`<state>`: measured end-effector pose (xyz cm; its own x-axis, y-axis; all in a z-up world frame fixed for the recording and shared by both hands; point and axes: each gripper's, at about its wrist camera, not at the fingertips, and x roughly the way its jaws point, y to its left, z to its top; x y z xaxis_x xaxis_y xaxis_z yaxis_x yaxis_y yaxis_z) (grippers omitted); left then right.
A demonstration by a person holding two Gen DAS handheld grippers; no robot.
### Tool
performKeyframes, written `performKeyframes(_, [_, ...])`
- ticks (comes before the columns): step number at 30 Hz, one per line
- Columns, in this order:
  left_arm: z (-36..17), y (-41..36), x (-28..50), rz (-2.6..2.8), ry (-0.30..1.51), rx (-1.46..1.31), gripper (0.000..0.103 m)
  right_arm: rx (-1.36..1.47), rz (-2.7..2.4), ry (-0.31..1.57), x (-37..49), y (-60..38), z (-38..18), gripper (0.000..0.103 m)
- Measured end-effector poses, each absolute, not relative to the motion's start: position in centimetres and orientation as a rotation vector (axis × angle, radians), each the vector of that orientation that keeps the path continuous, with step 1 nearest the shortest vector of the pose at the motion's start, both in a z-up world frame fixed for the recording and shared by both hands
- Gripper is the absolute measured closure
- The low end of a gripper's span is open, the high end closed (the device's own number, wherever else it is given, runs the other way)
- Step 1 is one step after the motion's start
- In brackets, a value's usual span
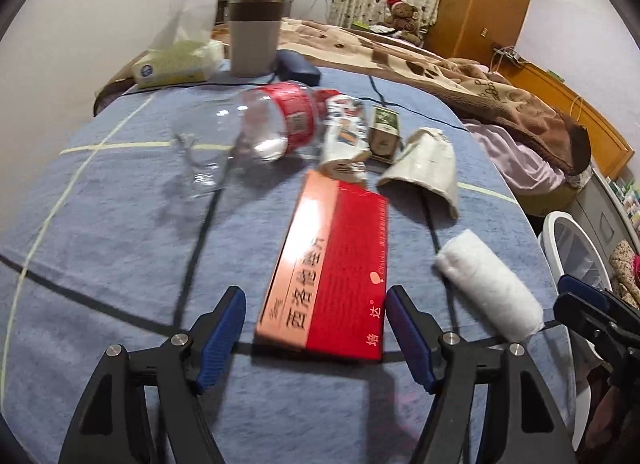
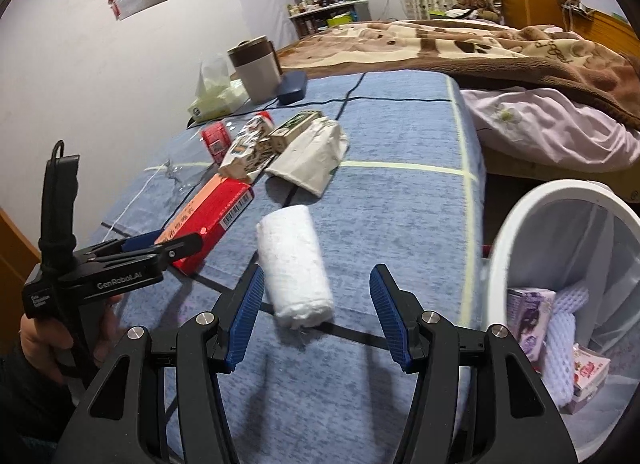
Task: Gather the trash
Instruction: 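Grasp the red medicine box with the left tool while the right tool holds the tissue roll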
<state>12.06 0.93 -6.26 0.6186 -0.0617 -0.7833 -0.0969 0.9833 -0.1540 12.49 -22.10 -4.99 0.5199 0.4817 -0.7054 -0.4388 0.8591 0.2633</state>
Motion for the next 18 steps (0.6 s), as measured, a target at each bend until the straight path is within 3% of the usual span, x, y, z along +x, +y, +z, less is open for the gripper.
performKeyframes(15, [-7.1, 0.1, 12.9, -0.05, 0.886, -0.046, 0.031, -0.045, 0.538, 0.901, 13.0, -20.1, -6.3, 0.046])
performKeyframes(18, [-7.1, 0.4, 13.0, -0.055, 0.884, -0.056, 0.032, -0.071, 0.536, 0.898, 12.9, -19.5, -6.3, 0.056])
